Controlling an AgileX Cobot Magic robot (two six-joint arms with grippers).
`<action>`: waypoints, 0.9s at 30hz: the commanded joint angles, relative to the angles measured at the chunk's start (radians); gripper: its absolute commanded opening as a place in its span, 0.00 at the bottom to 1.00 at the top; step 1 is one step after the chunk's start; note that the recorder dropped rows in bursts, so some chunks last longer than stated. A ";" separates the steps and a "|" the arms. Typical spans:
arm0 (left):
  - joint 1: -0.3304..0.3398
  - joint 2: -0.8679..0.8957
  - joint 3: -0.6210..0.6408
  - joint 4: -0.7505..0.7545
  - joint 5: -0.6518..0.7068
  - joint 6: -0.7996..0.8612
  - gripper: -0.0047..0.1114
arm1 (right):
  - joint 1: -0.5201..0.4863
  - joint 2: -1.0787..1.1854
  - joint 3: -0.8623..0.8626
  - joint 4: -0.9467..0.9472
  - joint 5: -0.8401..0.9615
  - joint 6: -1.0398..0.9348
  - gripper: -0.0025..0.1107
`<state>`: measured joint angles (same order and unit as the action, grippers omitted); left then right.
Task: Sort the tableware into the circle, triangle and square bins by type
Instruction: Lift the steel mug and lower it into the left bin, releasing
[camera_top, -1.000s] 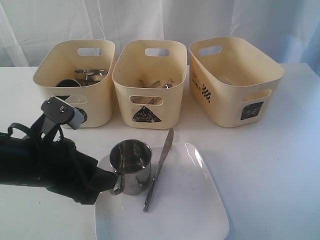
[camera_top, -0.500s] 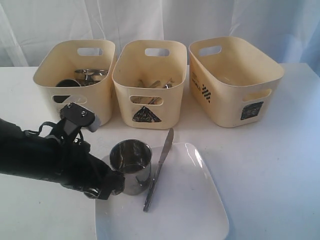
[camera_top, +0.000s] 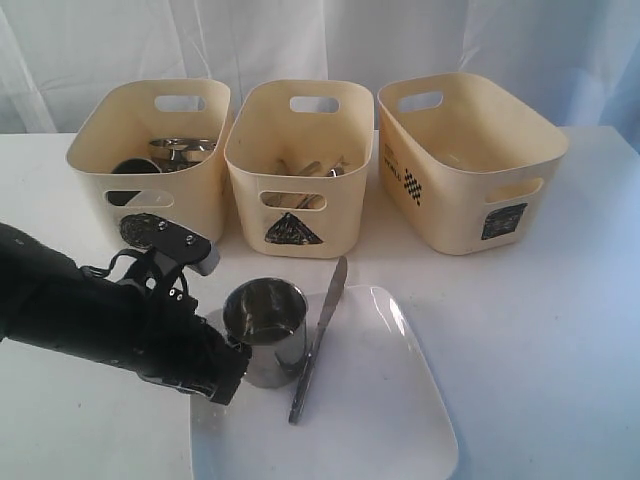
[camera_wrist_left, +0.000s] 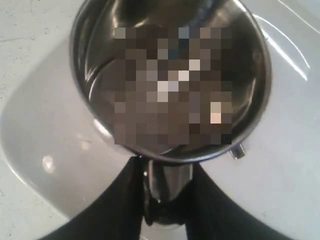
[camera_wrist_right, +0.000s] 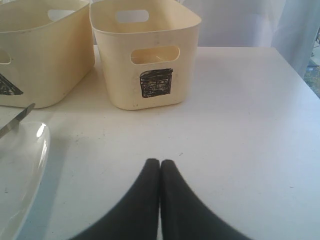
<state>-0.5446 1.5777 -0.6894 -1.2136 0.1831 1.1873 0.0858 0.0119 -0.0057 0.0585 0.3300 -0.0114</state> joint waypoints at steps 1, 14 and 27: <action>-0.006 0.001 -0.004 -0.020 0.032 -0.002 0.09 | -0.007 -0.003 0.006 -0.007 -0.009 0.005 0.02; -0.006 -0.076 -0.004 -0.020 0.027 0.017 0.04 | -0.007 -0.003 0.006 -0.007 -0.009 0.005 0.02; -0.006 -0.330 -0.004 0.015 -0.245 0.025 0.04 | -0.007 -0.003 0.006 -0.007 -0.009 0.005 0.02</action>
<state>-0.5465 1.3024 -0.6920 -1.1946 0.0314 1.2071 0.0858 0.0119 -0.0057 0.0585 0.3300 -0.0114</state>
